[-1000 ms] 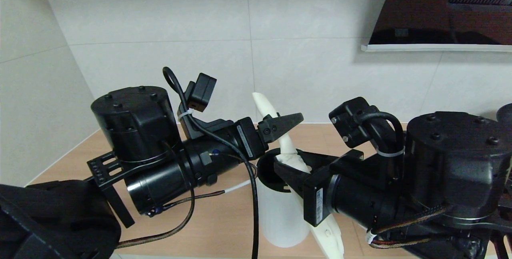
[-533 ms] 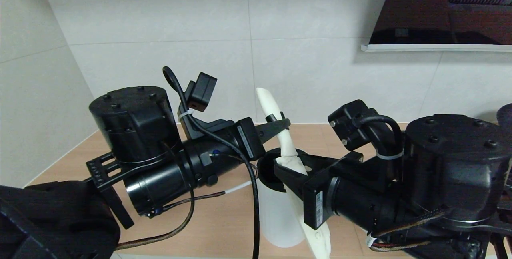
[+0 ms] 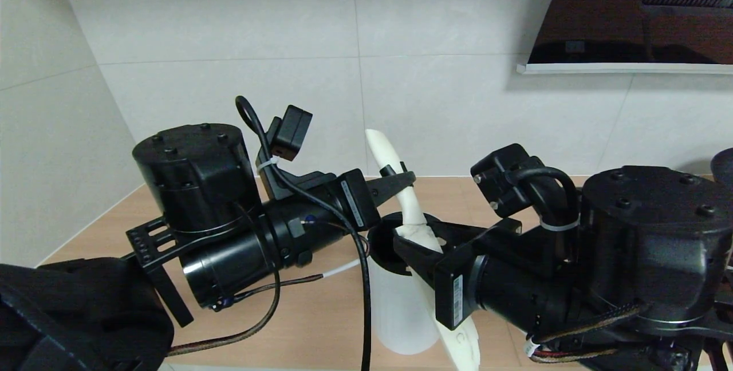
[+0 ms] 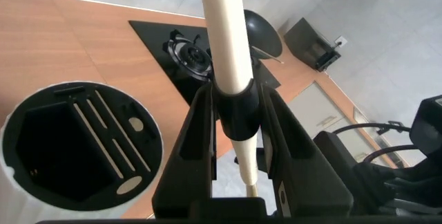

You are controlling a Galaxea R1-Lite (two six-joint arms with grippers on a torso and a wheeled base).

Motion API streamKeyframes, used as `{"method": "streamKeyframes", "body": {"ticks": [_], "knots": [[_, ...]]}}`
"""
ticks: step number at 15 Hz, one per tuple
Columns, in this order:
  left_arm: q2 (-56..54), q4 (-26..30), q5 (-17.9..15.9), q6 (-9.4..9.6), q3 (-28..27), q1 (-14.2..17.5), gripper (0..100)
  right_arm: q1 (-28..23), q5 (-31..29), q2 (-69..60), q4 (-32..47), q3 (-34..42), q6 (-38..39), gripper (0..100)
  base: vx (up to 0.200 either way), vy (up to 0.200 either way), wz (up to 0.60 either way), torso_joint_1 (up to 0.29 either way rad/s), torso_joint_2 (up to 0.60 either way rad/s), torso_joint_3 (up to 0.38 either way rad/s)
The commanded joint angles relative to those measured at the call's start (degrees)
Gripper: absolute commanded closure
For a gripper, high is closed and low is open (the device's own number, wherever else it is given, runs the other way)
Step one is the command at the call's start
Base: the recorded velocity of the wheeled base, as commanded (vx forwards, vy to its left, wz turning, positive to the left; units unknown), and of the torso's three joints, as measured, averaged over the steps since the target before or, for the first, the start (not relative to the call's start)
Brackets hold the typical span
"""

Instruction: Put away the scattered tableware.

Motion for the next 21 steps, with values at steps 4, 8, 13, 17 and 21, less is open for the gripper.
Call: {"method": "streamKeyframes", "body": {"ticks": [4, 8, 13, 17, 21], "knots": [[-0.8, 0.3, 0.0, 0.32, -0.2, 0.0, 100, 0.0, 0.0, -0.6, 0.0, 0.0, 0.1, 0, 0.0, 0.0, 0.0, 0.0, 0.0, 0.0], [-1.4, 7.1, 9.1, 5.33, -6.2, 0.0, 100, -3.1, -0.1, -6.1, 0.6, 0.7, -1.0, 0, 0.0, 0.0, 0.0, 0.0, 0.0, 0.0], [-7.6, 22.7, 16.6, 12.1, -20.7, 1.4, 100, -14.7, 0.6, -15.4, 5.2, 0.6, -5.1, 0, 0.0, 0.0, 0.0, 0.0, 0.0, 0.0], [-7.8, 24.1, 28.7, 20.19, -21.0, -0.7, 100, -19.9, 0.6, -15.4, 8.9, 0.0, -7.3, 0, 0.0, 0.0, 0.0, 0.0, 0.0, 0.0], [-4.2, 16.5, 41.0, 28.98, -19.4, -4.4, 100, -20.3, 0.2, -13.7, 8.9, 0.1, -7.3, 0, 0.0, 0.0, 0.0, 0.0, 0.0, 0.0]]}}
